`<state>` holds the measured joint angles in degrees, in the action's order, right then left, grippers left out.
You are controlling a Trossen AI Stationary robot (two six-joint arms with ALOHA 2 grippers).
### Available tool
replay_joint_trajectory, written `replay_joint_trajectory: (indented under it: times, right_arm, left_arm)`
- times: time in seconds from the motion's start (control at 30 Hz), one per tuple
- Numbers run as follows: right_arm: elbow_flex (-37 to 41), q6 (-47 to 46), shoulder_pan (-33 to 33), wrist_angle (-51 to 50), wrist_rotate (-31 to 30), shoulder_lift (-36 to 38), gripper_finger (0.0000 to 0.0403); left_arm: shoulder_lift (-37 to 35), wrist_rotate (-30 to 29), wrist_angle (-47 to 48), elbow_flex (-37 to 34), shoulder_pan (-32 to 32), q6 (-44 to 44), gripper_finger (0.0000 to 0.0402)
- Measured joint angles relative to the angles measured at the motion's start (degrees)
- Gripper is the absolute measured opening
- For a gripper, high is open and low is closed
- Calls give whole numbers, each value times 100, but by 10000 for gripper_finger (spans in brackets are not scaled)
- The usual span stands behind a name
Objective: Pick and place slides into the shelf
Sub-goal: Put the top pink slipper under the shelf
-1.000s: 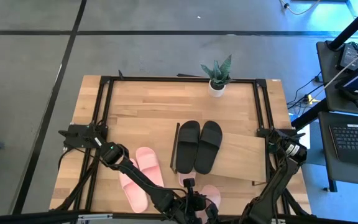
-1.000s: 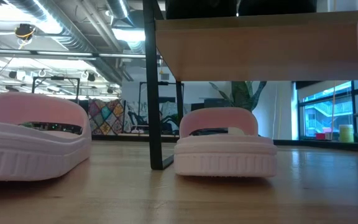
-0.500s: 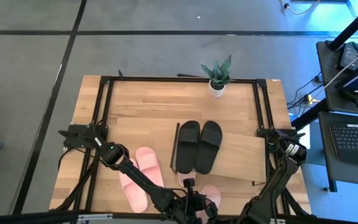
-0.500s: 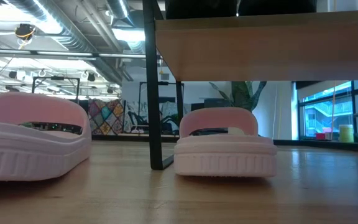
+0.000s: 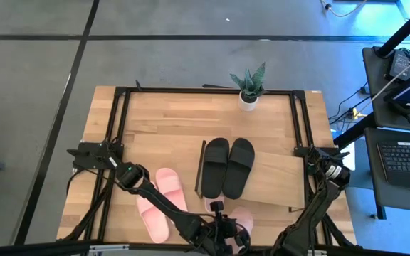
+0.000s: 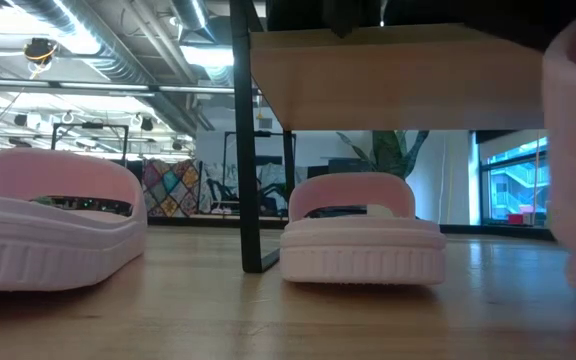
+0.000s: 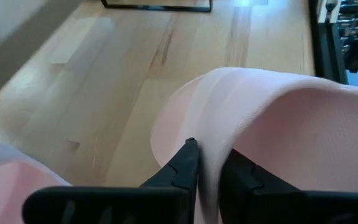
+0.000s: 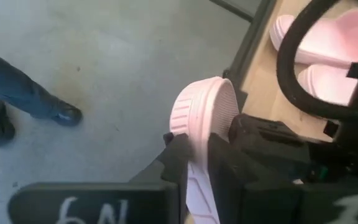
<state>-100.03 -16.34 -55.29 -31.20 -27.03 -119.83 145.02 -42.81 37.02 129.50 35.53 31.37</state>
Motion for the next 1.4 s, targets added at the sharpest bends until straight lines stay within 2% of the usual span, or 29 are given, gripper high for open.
replay_joint_trajectory:
  times: [0.4,0.63,0.77,1.07,1.2,1.4]
  right_arm:
    - [-11,-163,-9,-144,-26,17,52]
    - [-17,-264,-9,-215,-31,24,52]
    - [-18,-284,-11,-305,-30,26,52]
    - [-15,-308,-11,-506,-31,26,52]
    - [-17,-304,-22,-521,-13,30,52]
    - [-17,-335,-90,-571,-33,43,52]
  left_arm:
    - [-5,76,-53,6,-63,-3,35]
    - [-20,394,-82,15,-81,-212,38]
    - [-20,269,-119,15,-71,-208,64]
    - [-31,190,-205,15,-78,-196,150]
    - [-31,211,-161,78,-57,-176,163]
    - [-38,618,-118,342,-17,-257,164]
